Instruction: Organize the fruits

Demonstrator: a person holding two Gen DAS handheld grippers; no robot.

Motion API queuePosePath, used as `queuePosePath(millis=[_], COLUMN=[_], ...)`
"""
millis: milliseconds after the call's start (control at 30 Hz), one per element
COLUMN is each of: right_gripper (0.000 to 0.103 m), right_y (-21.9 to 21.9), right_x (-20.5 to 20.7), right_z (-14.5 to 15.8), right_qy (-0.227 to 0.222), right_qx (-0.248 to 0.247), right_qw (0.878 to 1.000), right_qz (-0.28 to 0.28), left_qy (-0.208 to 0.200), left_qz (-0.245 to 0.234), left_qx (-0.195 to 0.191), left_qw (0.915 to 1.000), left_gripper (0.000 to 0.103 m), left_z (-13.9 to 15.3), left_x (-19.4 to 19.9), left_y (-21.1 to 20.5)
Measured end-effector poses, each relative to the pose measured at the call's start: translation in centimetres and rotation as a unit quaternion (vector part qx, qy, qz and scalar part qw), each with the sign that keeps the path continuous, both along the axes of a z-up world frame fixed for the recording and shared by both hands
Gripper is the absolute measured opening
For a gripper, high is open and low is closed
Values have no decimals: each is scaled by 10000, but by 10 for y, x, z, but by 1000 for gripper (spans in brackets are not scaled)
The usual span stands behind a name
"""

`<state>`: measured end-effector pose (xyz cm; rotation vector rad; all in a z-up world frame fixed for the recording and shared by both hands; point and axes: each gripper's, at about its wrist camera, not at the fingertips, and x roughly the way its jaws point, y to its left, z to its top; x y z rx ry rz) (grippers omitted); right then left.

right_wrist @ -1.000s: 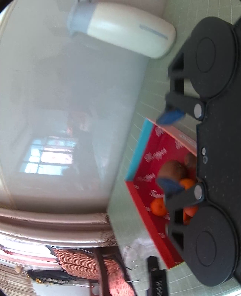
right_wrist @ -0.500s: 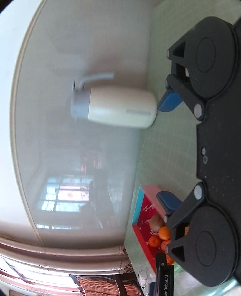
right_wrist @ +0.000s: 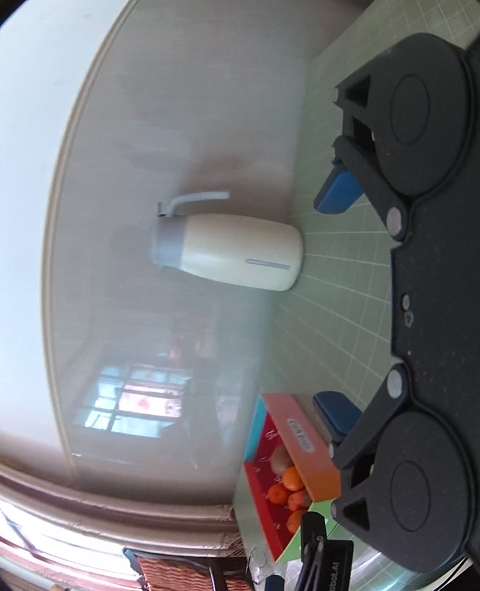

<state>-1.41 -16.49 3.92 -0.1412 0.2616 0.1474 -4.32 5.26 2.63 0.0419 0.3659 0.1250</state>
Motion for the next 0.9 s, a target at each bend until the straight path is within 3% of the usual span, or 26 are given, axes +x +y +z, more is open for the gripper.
queuePosePath(millis=[267, 900], right_gripper=[103, 103], right_y=[7, 3], right_x=[1, -1], right_z=[-6, -8], right_qy=[145, 180], right_qx=[-122, -204], right_qw=[9998, 9996], right_qz=[-7, -113], left_qy=[-136, -172], left_qz=[-55, 10], left_qx=[-189, -247], left_qw=[9997, 9995], left_gripper=[103, 103], left_z=[-1, -4], left_x=[-5, -4], left_y=[0, 1])
